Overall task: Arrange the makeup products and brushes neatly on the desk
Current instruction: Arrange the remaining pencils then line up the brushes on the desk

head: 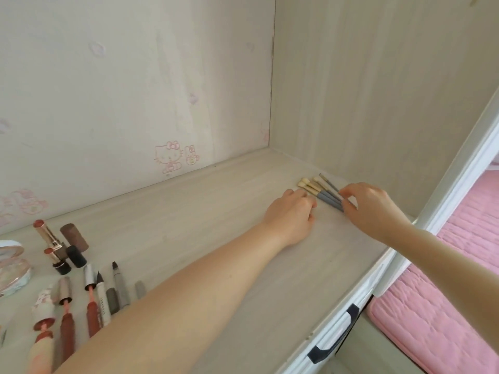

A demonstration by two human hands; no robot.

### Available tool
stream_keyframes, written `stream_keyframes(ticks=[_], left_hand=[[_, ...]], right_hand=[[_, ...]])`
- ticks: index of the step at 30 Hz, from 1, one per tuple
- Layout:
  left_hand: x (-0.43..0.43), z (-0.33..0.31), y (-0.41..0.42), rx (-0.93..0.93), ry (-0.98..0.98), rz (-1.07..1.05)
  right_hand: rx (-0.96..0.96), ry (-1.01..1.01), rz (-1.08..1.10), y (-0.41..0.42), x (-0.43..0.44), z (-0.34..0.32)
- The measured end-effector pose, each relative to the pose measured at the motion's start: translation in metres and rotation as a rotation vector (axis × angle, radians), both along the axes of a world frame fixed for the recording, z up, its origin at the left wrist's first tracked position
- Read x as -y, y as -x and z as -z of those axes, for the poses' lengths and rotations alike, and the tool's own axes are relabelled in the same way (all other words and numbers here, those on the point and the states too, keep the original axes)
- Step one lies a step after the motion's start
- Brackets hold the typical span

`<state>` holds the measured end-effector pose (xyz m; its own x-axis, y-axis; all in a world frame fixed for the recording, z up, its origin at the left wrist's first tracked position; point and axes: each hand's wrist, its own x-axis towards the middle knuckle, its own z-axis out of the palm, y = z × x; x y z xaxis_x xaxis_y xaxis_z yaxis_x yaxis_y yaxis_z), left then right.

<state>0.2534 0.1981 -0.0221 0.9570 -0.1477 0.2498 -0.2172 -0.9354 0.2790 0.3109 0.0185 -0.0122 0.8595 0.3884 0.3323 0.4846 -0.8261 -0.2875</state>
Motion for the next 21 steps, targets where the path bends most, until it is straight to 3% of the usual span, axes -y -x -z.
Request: stream_keyframes(ticks=[5,13,17,21], left_hand=[[0.014,0.0,-0.026,-0.064,-0.04,0.027],[0.015,0.001,-0.05,-0.211,-0.155,0.072],[0.008,0.002,-0.051,-0.156,-0.077,0.108],[-0.004,0.003,-0.044,-0.129,0.004,0.113]], right_hand=[[-0.091,-0.023,0.038,-0.033,-0.001,-0.001],[-0.138,0.134,0.014,-0.057,-0.011,0.008],[-0.113,0.233,0.015,-0.054,-0.012,0.01],[-0.061,0.204,0.036,-0.039,-0.012,0.014]])
